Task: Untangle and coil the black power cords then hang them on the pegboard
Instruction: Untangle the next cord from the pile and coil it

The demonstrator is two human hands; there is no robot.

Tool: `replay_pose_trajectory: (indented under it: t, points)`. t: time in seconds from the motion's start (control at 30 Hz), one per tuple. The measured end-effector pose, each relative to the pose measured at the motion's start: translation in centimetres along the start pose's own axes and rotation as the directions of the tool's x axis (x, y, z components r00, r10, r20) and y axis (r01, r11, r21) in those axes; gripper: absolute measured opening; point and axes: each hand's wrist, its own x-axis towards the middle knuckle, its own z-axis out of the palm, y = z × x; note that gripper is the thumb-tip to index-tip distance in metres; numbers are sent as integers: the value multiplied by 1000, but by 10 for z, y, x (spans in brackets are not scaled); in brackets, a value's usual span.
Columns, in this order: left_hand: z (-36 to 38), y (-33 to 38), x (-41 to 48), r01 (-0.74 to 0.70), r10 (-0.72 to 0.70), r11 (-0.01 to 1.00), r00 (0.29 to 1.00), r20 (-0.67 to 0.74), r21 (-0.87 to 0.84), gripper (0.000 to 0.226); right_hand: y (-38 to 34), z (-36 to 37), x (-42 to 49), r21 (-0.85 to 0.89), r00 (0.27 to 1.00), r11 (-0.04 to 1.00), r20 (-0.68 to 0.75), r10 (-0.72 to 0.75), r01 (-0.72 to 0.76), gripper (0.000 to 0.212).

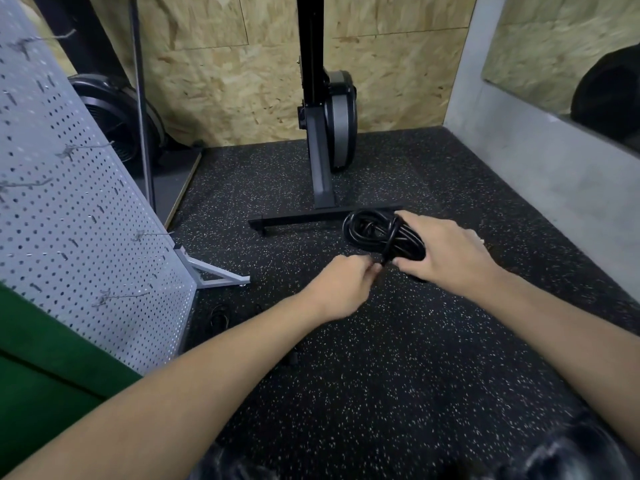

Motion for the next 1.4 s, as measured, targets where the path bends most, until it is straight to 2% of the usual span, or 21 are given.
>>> replay_pose_trajectory:
  t: [0.07, 0.23, 0.33, 0.43, 0.53, 0.63, 0.67, 0.77, 0.83, 0.9, 1.0, 1.23, 1.3, 1.4]
  points:
    - [1, 1, 1, -5, 6, 998, 1000, -15, 65, 25, 2, 5, 3, -41, 1000, 999, 8, 22, -22, 70]
    - [-1, -3, 2, -26, 28, 996, 999, -19, 80, 24, 9, 7, 8, -88, 996, 992, -31, 84, -87, 69]
    - [-2, -1, -1, -72, 65, 966, 997, 33, 248, 24, 14, 9, 10, -159, 992, 979, -2, 126, -125, 66]
    - [-17, 1, -1, -223, 241, 804, 970, 41, 551, 34, 15, 11, 9, -263, 987, 960, 92, 130, -102, 56]
    - [-35, 2, 2, -376, 437, 693, 898, 56, 615, 37, 8, 12, 5, -242, 947, 968, 320, 21, 61, 50]
    - [-44, -6, 5, -515, 616, 652, 788, 7, 557, 42, -6, 9, -2, -153, 870, 960, 475, -135, 233, 34]
    - [-48, -10, 6, -509, 613, 692, 789, -43, 511, 43, -10, 6, -5, -85, 863, 966, 474, -176, 244, 33]
    - [-66, -19, 8, -383, 420, 901, 889, -182, 206, 30, -17, -10, -10, 156, 895, 965, 367, -253, 209, 33]
    - [-73, -18, 6, -328, 325, 944, 922, -210, 20, 22, -23, -20, -14, 292, 894, 937, 343, -287, 189, 32]
    - [-76, -15, 3, -299, 282, 951, 943, -176, -77, 17, -31, -25, -18, 397, 879, 902, 355, -319, 167, 32]
    - [-77, -13, -1, -249, 229, 953, 965, -125, -172, 17, -34, -25, -23, 446, 883, 887, 360, -301, 121, 35]
    - [-78, -18, 1, -205, 211, 973, 976, 52, -103, 12, -27, -18, -20, 436, 848, 898, 453, -276, 60, 41]
    - [-75, -20, 0, -187, 196, 970, 980, 45, -157, 16, -26, -17, -20, 452, 860, 891, 432, -271, 53, 42]
    - [-68, -22, -1, -162, 166, 929, 986, -15, -332, 26, -24, -20, -17, 491, 887, 871, 393, -241, 19, 45]
